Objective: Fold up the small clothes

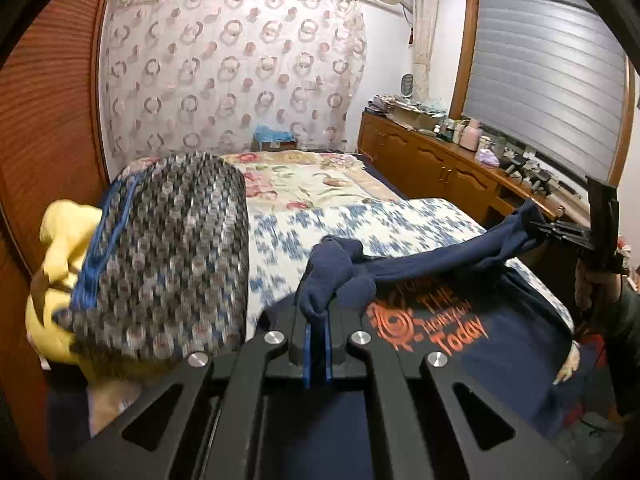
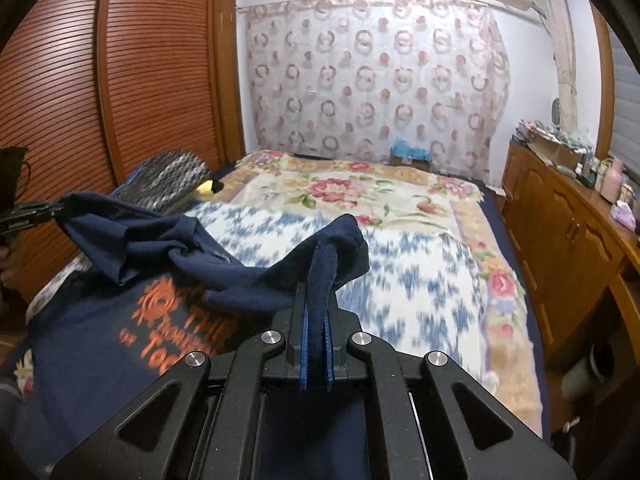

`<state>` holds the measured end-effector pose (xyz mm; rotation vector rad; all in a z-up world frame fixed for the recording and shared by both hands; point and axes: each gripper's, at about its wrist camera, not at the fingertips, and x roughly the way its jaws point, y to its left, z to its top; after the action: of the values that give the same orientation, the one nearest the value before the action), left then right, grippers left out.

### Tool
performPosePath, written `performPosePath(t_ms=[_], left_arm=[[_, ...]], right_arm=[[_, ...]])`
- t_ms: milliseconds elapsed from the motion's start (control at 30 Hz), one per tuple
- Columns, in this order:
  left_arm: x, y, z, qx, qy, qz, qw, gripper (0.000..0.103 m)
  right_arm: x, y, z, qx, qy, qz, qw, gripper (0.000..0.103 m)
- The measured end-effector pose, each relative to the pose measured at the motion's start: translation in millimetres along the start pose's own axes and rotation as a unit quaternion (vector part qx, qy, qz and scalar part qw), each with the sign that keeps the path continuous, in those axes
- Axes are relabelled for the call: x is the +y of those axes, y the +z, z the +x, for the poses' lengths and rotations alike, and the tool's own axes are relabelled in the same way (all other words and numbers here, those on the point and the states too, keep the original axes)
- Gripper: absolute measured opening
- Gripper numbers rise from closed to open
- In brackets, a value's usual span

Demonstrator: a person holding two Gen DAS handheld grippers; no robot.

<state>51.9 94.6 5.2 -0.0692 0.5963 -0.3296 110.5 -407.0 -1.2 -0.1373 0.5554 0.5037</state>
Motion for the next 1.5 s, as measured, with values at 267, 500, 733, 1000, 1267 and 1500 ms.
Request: performPosePath(t_ms=[267,500,733,1000,1267,1500], left_arm=[[-2,-25,-34,-0.001,-0.015,0.001,0.9999,0.002],[3,-37,-62,-0.006,-0.003,-0.002,1.0,0.002],[16,-62,-54,0.033,0.009,-0.008,0.9994,0.006],[21,-56,-63,0.023,0.012,-0.007,0.9996,0.033],[27,-38,-52,0.024,0.022,0.0,0.9995,0.058],[40,-23,5,0.078,0.043,0.004,0.996,0.058]], right_arm=[[3,-25,-43,0.022,-0.003,-0.002,1.0,0.003],[0,-39,-77,0.038,-0.009,-0.002,0.999,0.003],[-1,-86,-56,0.114,-0.002,0.012,0.993,0.003],[-8,-65,-62,0.091,-0.016,0.0,0.996,0.03],[-20,-46,-49,0.073,-0.042,-0.003,0.996,0.05],[-31,-42,2,0.102,-0.041,0.0,0.994,0.051]])
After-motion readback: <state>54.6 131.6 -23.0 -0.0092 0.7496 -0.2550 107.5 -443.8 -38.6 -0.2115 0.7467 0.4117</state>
